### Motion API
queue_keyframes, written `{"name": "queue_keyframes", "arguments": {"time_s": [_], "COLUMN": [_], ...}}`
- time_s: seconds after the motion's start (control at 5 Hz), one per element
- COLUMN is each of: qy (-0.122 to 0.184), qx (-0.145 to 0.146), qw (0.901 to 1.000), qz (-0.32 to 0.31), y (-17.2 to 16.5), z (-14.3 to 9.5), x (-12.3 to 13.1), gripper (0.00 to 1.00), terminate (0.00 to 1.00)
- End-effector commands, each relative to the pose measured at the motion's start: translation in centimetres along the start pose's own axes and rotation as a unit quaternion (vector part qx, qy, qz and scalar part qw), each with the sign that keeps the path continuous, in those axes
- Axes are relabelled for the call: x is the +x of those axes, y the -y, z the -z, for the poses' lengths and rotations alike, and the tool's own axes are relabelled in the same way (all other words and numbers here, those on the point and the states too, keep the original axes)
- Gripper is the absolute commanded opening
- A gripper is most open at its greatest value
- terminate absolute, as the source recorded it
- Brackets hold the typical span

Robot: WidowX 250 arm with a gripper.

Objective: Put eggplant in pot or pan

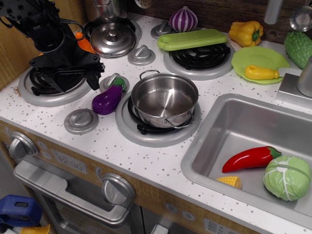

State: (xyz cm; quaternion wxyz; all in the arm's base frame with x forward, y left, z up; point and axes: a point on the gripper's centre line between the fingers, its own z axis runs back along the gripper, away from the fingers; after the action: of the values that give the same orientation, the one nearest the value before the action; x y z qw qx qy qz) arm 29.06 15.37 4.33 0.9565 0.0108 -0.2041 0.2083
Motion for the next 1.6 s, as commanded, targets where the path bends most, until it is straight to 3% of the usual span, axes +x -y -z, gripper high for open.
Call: {"name": "queue_keyframes", "arguments": {"time_s": [0.0, 0.6, 1.0, 1.4], "qy": [0.0, 0.02, -0.003, -0.004], "qx": [0.0, -0.078, -0.063, -0.072], "qw": [1.0, 0.9933, 0.9935, 0.9906], "qz": [0.0, 0.082, 0.095, 0.116], "y": [0.0, 2.0, 2.9, 4.1], "z": [0.0, -0.4, 1.2, 1.9], "x": [0.0, 2.9, 2.6, 1.7], "gripper": [1.0, 1.0, 1.0, 1.0], "terminate": [0.0, 0.0, 0.0, 0.0]}}
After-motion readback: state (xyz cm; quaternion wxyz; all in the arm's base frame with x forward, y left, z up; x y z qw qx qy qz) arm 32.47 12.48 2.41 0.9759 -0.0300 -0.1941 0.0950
